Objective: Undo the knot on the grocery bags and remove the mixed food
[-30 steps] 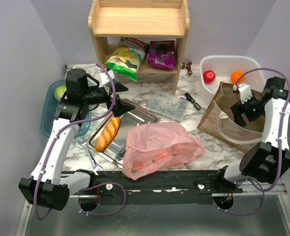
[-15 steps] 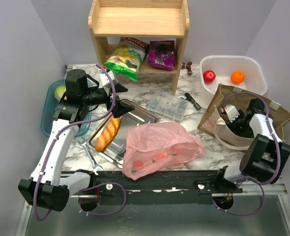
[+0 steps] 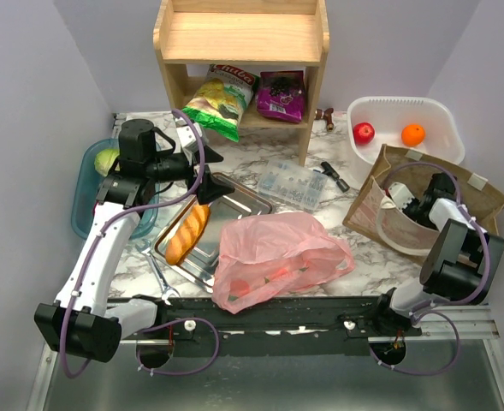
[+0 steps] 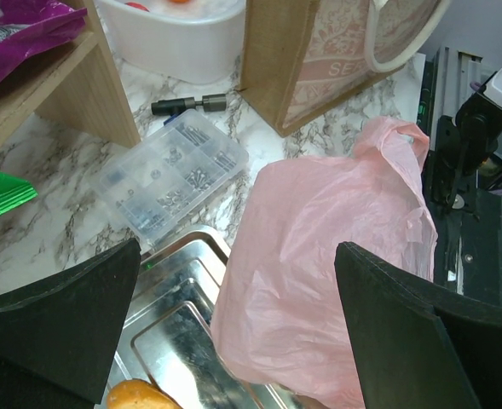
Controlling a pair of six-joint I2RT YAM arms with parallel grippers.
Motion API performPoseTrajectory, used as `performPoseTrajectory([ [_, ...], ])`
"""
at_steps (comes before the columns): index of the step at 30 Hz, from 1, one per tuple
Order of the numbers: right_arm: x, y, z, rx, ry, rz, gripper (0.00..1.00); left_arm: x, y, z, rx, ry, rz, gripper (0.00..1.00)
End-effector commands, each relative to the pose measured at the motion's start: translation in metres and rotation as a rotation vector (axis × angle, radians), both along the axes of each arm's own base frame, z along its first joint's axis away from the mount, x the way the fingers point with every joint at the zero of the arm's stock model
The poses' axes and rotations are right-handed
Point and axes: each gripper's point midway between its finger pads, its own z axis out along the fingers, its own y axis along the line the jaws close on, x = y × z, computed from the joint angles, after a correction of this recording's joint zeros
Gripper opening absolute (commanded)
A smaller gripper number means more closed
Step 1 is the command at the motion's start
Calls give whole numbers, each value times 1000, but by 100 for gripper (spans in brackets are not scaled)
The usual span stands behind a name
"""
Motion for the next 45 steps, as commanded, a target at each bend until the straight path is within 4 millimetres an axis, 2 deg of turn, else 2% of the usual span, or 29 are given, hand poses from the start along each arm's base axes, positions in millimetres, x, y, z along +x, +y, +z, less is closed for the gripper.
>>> performPoseTrajectory([
  [1,-30,35,0,159,84,17,1,5,-1,9,-4,-19,-6,99],
  [4,-21,46,30,213,23,30,1,7,-3,10,-5,-17,-12,99],
  [9,7,61,97,314,-135,12,1,8,-5,9,-3,-13,-18,98],
  [13,17,70,133,383,-183,17,1,7,-7,9,-2,-13,-25,98],
  [31,38,81,220,633,-261,-39,1,4,-9,1,-11,-20,-49,99],
  [39,53,78,239,691,-250,-101,1,1,-10,-12,-18,-20,-68,99],
  [45,60,77,259,704,-298,-121,1,2,-13,-11,-18,-51,-92,99],
])
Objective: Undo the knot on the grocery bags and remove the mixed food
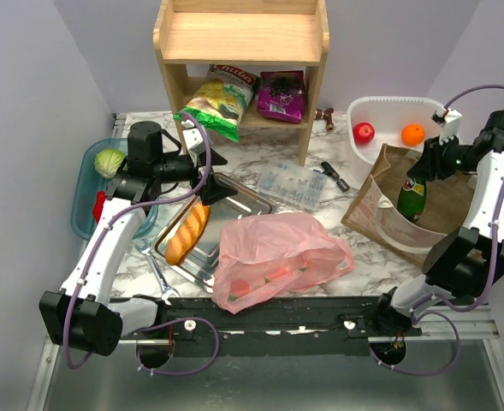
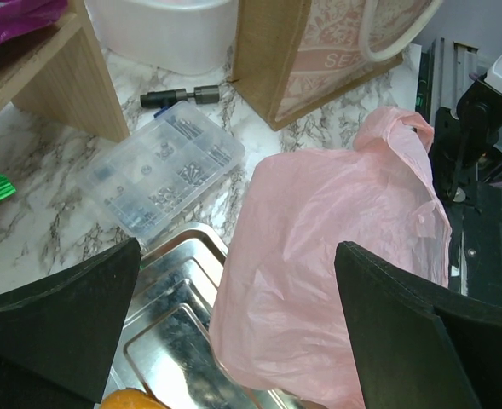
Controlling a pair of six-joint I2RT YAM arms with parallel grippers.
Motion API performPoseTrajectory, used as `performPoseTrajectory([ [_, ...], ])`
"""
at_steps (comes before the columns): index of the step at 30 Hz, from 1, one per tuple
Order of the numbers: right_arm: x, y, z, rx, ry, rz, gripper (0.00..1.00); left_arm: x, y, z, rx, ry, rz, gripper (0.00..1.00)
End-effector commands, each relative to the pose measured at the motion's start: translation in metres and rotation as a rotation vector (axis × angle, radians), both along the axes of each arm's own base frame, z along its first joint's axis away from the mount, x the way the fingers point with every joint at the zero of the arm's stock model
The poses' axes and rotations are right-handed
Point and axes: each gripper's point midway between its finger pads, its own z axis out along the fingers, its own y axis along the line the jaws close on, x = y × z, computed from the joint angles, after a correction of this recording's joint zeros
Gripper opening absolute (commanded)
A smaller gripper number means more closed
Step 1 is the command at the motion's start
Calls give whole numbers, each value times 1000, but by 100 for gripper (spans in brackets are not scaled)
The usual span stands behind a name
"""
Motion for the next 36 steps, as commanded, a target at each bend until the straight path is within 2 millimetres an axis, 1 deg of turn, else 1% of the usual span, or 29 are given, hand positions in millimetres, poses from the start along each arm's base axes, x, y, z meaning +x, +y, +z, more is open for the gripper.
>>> performPoseTrajectory([
  [1,4,10,40,63,-92,-27,1,-6,-7,14,-22,-89,-66,99],
  [4,2,11,46,59,-120,-47,1,-5,-17,16,-14,-125,-100,99],
  [6,0,14,56,60,-154,-58,1,-6,-28,19,-3,-156,-131,99],
  [10,2,18,88,62,-254,-83,1,-5,-44,28,0,-187,-171,99],
  [13,3,22,111,74,-314,-95,1,-4,-50,33,-4,-192,-176,99],
  [20,3,33,158,127,-408,-89,1,-4,-49,38,-6,-191,-155,99],
  [24,5,37,180,158,-449,-79,1,-4,-48,39,-6,-192,-146,99],
  [29,8,45,213,204,-504,-49,1,-6,-50,39,-12,-189,-143,98],
  [34,16,52,233,263,-518,-17,1,-5,-51,39,-15,-188,-136,98],
  [36,23,61,233,265,-514,0,1,-6,-52,39,-16,-188,-138,99],
])
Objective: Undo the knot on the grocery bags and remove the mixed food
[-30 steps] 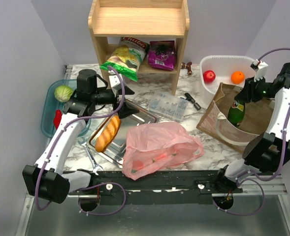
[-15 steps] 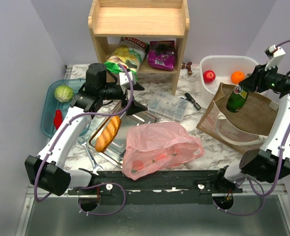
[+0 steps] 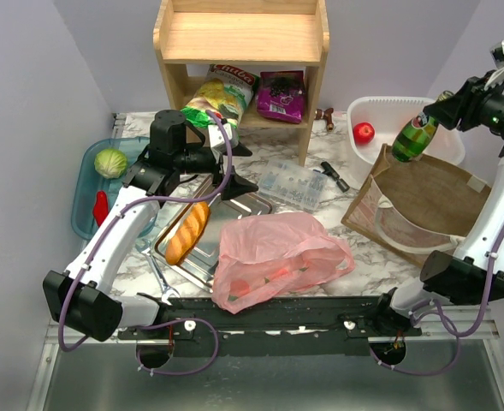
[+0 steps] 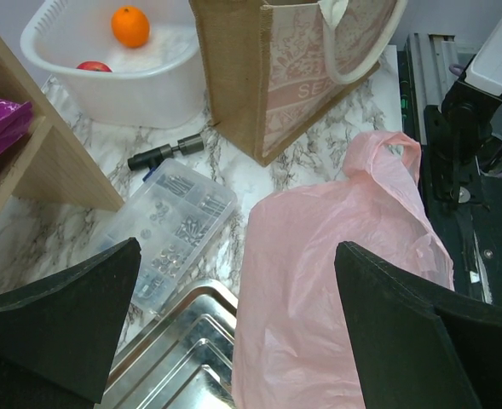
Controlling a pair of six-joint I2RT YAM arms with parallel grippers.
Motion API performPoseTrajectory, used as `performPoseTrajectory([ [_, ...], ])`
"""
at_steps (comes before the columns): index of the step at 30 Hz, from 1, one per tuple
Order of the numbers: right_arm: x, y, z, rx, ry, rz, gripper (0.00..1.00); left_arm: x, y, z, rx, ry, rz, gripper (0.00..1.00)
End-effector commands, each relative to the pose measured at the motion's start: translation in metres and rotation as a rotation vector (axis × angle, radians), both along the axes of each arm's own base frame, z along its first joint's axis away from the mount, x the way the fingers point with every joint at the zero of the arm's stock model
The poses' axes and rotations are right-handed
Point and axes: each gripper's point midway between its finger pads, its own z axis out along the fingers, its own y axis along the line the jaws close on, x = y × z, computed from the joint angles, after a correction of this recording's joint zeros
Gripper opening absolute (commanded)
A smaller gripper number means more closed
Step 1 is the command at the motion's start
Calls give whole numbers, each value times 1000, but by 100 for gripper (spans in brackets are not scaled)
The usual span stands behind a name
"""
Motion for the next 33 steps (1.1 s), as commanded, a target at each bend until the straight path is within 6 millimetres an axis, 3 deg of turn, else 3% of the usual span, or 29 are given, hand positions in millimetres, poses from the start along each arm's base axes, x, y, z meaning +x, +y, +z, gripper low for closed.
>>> performPoseTrajectory([
  [1,9,30,32,14,-101,104,1,-3,0,13,-19,-41,11,98],
  [4,20,53,27,6,-99,140,1,-3,-1,14,-20,-43,12,98],
  [13,27,127,47,30,-141,287,1,-4,4,10,1,-49,28,99],
  [18,15,195,56,28,-172,424,1,-6,5,8,8,-46,30,98],
  [22,11,234,85,59,-252,490,1,-9,5,6,10,-41,26,98],
  [24,14,245,102,99,-304,502,1,-10,6,4,10,-36,28,98],
  [33,32,261,186,293,-573,477,1,-18,9,-5,9,-11,35,99],
])
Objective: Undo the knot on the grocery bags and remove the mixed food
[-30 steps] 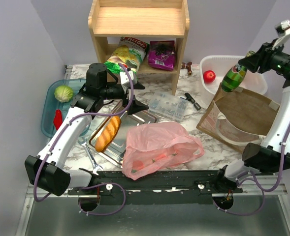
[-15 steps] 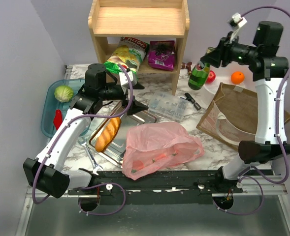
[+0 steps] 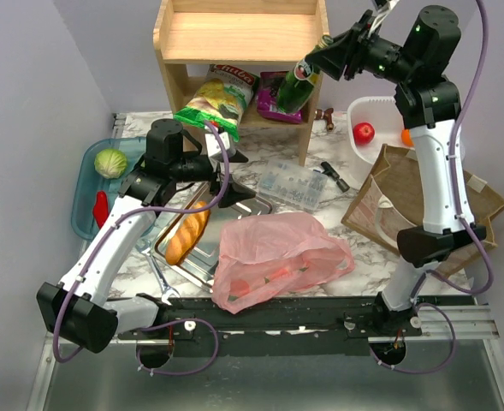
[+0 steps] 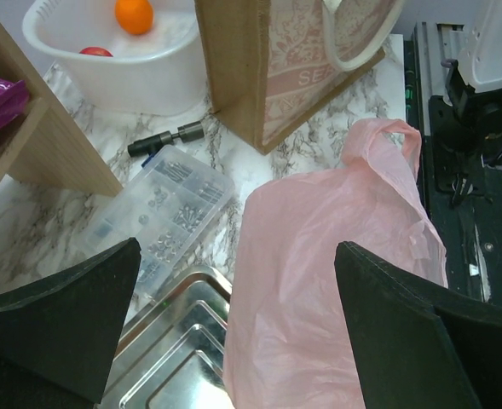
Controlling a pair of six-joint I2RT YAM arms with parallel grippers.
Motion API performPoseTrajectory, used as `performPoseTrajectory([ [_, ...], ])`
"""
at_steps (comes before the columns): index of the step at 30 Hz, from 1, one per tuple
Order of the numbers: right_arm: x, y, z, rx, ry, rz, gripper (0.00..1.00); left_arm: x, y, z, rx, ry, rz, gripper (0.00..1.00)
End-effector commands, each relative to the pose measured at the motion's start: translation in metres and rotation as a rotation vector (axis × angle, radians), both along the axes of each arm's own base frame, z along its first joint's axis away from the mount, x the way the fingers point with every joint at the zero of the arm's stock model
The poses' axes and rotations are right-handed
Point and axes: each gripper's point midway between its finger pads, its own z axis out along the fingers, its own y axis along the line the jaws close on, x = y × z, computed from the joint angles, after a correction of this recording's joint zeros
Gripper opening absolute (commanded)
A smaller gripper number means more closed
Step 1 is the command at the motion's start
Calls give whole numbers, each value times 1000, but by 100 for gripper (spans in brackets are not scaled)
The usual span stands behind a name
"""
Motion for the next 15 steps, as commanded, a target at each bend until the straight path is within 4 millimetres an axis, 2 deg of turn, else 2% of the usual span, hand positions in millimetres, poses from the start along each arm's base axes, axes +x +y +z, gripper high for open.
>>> performPoseTrajectory([
  [1,-5,-1,106,222,-325,-43,1,-7,3,2,-6,1,12,98],
  [7,17,-7,132,334,-420,-153,1,-7,3,-2,-12,17,21,98],
  [10,17,-11,151,397,-475,-186,1,-8,2,-4,-16,31,21,98],
  [15,20,-19,169,480,-532,-233,1,-6,0,-7,-23,51,17,98],
])
